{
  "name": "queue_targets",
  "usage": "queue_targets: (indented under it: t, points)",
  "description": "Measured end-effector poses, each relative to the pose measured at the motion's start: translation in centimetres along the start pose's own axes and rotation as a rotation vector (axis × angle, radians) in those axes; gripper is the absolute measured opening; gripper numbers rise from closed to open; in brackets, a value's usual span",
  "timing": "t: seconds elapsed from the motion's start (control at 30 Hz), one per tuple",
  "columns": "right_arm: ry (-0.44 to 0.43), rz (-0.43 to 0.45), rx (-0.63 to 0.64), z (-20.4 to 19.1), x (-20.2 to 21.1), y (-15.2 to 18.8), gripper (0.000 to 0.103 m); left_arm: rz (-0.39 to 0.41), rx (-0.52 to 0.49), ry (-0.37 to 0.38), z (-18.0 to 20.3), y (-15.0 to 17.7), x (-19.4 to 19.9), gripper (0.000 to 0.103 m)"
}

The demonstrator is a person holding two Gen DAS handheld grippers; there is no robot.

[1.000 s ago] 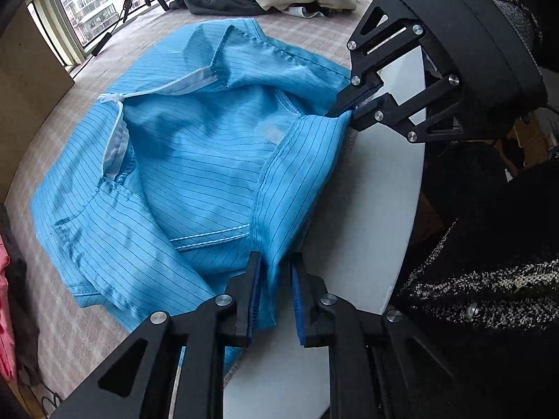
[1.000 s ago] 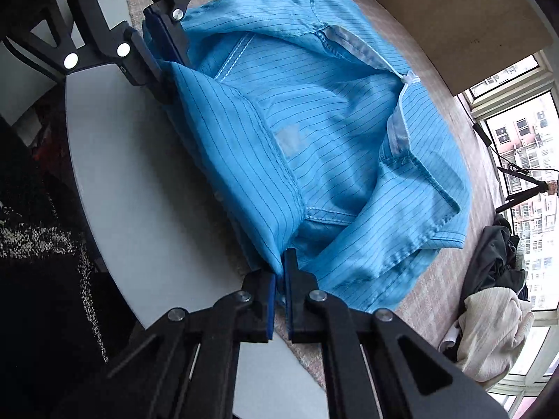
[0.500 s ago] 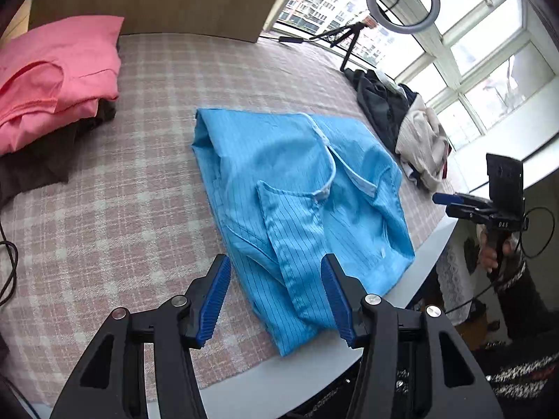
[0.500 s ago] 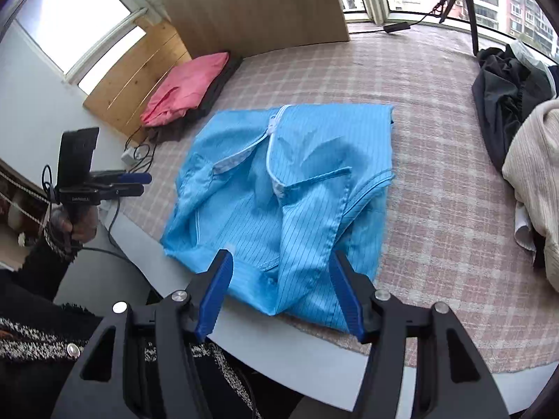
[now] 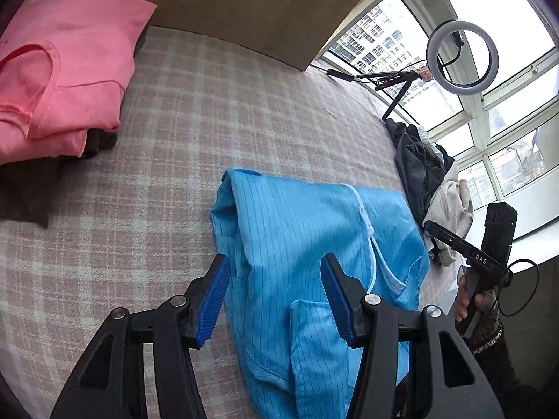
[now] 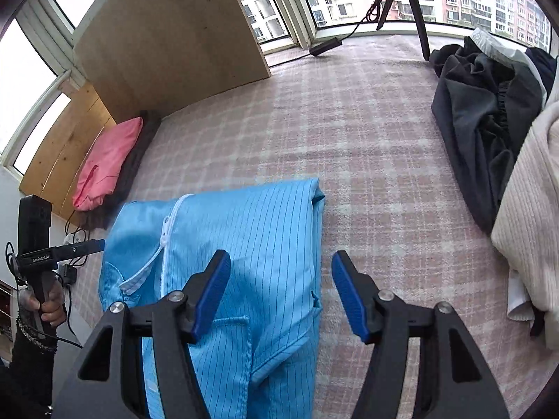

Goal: Fold clothes
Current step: 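Move both tools to the coat edge and grasp it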

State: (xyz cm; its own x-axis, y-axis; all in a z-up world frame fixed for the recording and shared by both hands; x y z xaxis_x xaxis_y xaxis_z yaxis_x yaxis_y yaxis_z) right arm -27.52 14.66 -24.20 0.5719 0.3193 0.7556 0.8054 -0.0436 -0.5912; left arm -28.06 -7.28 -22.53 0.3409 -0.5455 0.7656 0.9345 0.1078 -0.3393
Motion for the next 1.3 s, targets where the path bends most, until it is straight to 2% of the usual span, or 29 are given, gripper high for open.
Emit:
queue_targets:
  t: [0.03, 0.07, 0.1, 0.13, 0.2, 0.3, 0.43, 0.57, 0.63, 0.7, 0.77, 0.8, 0.87, 0.9, 0.97, 1.03, 1.13, 1.2, 1.3]
  points:
    - [-0.012, 0.017, 0.022, -0.6, -0.1, -1.0, 0.050, 0.022, -0.046, -0.016, 1.0, -0.9, -0.2, 0.050]
    - [-0.018, 0.021, 0.042, -1.2, -0.5, -1.8, 0.032, 0.038, -0.093, -0.022, 2.1, -1.6, -0.7, 0.049]
    - [-0.024, 0.021, 0.063, -1.7, -1.0, -2.5, 0.026, 0.037, -0.116, -0.017, 2.7, -2.0, -1.5, 0.040]
    - [-0.034, 0.024, 0.083, -2.0, -1.7, -2.9, 0.024, 0.032, -0.134, -0.011, 3.2, -2.4, -2.3, 0.023]
    - [-0.042, 0.008, 0.109, -2.5, -3.7, -3.3, 0.022, 0.024, -0.171, 0.002, 4.3, -3.0, -4.1, 0.013]
    - [-0.059, -0.059, 0.096, -2.3, -6.7, -2.1, 0.022, -0.039, -0.214, -0.062, 3.7, -1.8, -6.8, 0.013]
    - [-0.048, -0.105, 0.115, -1.6, -7.6, 0.9, 0.020, -0.065, -0.249, -0.095, 2.1, 0.5, -7.5, 0.011]
    - [-0.055, -0.122, 0.097, -0.9, -6.6, 2.4, 0.020, -0.073, -0.216, -0.084, 0.9, 1.3, -6.2, 0.011]
    - [-0.035, -0.155, 0.112, -0.5, -5.8, 2.8, 0.020, -0.069, -0.224, -0.105, 0.4, 1.2, -5.2, 0.011]
    - [-0.027, -0.174, 0.111, -0.1, -4.6, 3.0, 0.020, -0.029, -0.215, -0.138, -0.3, 0.6, -3.3, 0.011]
    - [-0.025, -0.141, 0.067, 0.7, -2.4, 2.5, 0.022, 0.019, -0.183, -0.150, -1.1, 0.0, -1.3, 0.015]
    - [-0.036, -0.111, 0.033, 1.1, -1.4, 2.2, 0.022, 0.044, -0.151, -0.120, -1.3, -0.4, -0.4, 0.019]
    - [-0.085, -0.059, -0.016, 1.2, -0.3, 1.2, 0.022, 0.092, -0.125, -0.078, -1.2, -1.3, 0.4, 0.019]
    - [-0.110, -0.033, -0.040, 1.3, 0.2, 0.8, 0.022, 0.096, -0.131, -0.080, -1.1, -1.6, 0.2, 0.019]
    - [-0.098, -0.045, -0.029, 1.0, -0.7, 0.5, 0.022, 0.053, -0.138, -0.078, -1.3, -1.3, -1.5, 0.019]
    - [-0.108, -0.092, -0.034, 0.8, -2.2, 1.3, 0.022, 0.004, -0.129, -0.073, -2.0, -0.4, -3.3, 0.019]
    - [-0.046, -0.174, -0.022, 1.7, -3.6, 4.5, 0.022, -0.049, -0.095, -0.079, -3.8, 0.8, -5.1, 0.019]
    - [-0.030, -0.201, -0.044, 2.7, -3.2, 6.2, 0.020, -0.063, -0.060, -0.082, -4.7, 1.1, -4.7, 0.019]
    - [-0.018, -0.171, -0.090, 3.8, -0.3, 6.7, 0.022, -0.032, -0.064, -0.116, -5.1, 1.3, -2.0, 0.022]
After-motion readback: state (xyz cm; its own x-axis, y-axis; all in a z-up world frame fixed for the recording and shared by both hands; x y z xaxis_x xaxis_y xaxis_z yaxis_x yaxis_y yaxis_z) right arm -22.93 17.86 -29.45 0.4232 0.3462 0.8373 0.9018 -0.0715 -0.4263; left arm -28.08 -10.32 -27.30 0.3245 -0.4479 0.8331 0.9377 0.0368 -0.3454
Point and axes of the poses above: each gripper's, at about its wrist camera, not at the fingertips, and x roughly against the way its jaws point, z to its right, y to its underside, the point moved 7 cm from there along -x, roughly the way its jaws point, and after that the axes turned 6 degrees about x, right-handed, at the moved point
